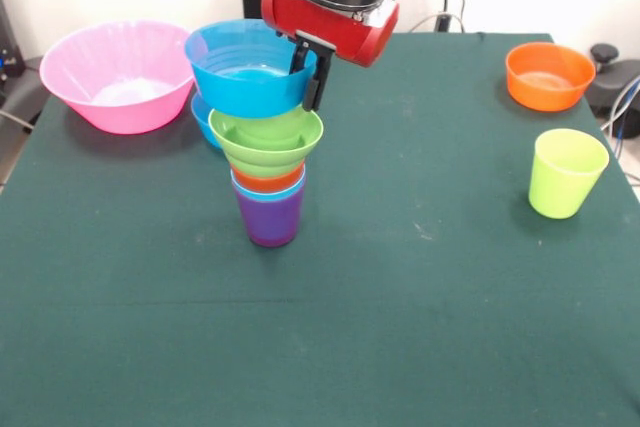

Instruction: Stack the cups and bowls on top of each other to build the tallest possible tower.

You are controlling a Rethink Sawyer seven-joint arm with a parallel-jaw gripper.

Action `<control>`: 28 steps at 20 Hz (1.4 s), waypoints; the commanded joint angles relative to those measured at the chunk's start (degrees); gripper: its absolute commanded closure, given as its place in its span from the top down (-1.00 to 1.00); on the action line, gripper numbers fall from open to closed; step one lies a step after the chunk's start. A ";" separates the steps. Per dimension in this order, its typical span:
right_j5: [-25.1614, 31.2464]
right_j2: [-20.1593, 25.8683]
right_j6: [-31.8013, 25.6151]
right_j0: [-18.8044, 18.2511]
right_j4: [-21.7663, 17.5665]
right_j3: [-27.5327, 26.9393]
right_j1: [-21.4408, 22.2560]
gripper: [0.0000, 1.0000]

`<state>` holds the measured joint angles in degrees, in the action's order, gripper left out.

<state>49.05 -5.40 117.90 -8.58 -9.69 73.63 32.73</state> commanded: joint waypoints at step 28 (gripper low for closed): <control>-0.73 6.09 -2.28 1.88 -1.72 3.38 -3.32 -1.00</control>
<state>49.05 -5.39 117.90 -7.65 -9.75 73.66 32.72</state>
